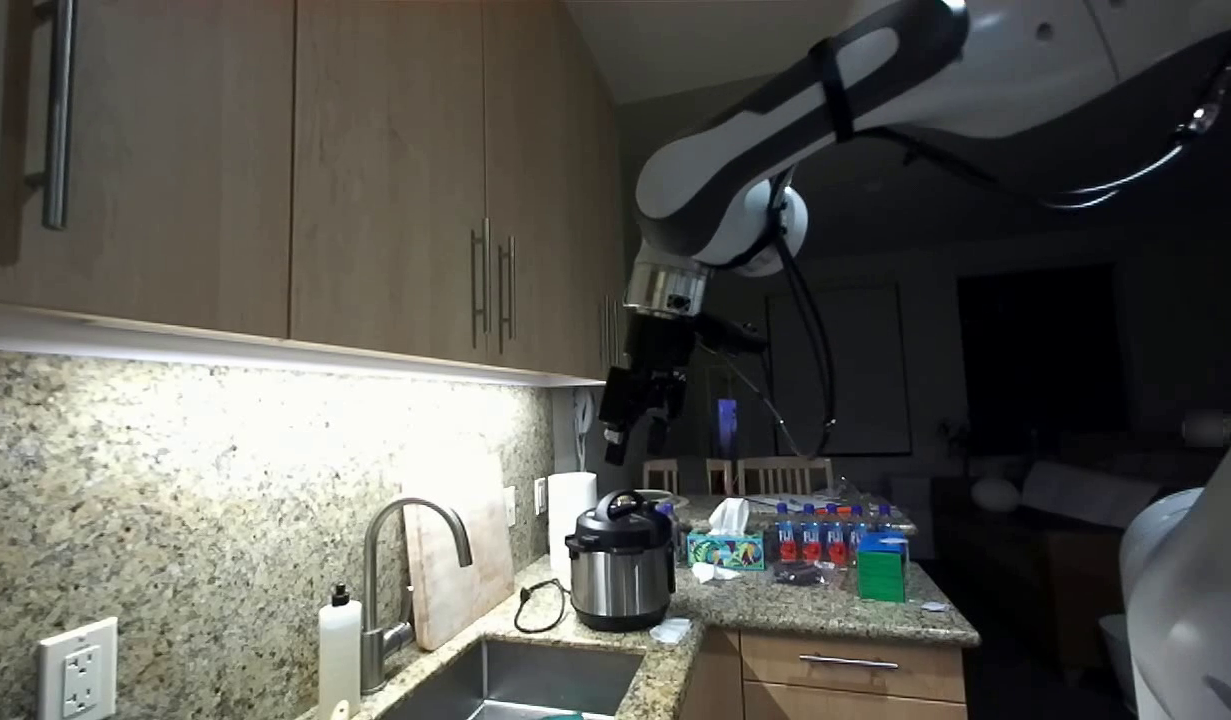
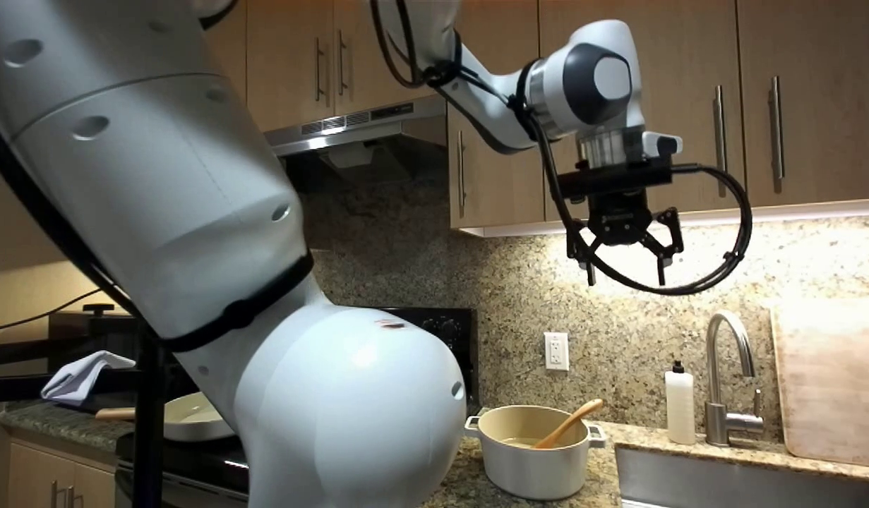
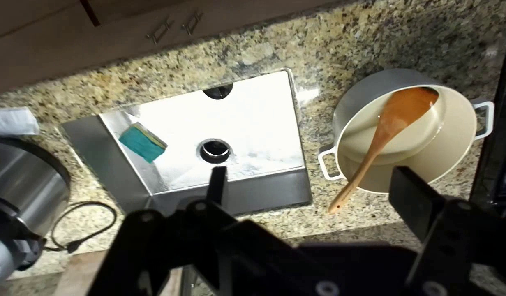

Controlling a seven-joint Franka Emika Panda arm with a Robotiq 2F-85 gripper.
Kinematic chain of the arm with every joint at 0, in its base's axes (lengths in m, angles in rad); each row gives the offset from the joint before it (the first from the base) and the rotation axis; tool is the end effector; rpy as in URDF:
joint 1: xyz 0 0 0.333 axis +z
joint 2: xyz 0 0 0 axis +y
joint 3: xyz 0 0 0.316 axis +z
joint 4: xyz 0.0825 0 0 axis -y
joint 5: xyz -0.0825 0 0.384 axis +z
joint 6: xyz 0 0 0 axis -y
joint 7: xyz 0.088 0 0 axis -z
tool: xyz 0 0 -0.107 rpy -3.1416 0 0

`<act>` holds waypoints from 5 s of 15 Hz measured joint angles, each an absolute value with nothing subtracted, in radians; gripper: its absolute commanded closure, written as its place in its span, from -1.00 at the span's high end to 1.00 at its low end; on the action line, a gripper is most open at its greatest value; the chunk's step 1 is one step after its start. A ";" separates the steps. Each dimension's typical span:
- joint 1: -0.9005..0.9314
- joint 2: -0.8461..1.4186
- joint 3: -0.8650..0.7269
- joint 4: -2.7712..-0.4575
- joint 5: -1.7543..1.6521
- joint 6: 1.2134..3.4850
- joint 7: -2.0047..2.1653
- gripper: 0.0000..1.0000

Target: Use the cooking stick to stir the contents in the white pot

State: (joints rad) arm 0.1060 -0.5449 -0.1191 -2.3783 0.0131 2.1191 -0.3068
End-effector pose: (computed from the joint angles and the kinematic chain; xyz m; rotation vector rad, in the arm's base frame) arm 0.4143 -0.0109 0.5465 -3.0453 -0.4553 -0.4499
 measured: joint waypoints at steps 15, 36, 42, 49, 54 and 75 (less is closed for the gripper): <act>0.204 -0.052 -0.139 -2.221 0.623 2.153 -1.115 1.00; -0.069 0.417 -0.041 -1.546 0.662 1.524 -1.279 1.00; -0.086 0.527 0.020 -1.528 0.928 1.685 -1.171 1.00; -0.015 0.709 0.087 -1.473 1.177 2.044 -1.009 1.00; -0.011 0.756 0.097 -1.460 1.326 2.210 -0.964 1.00; 0.006 0.885 0.117 -1.429 1.342 2.162 -0.800 1.00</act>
State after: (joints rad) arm 0.0056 0.8846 0.1166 -1.4293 1.3418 2.1620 -0.8002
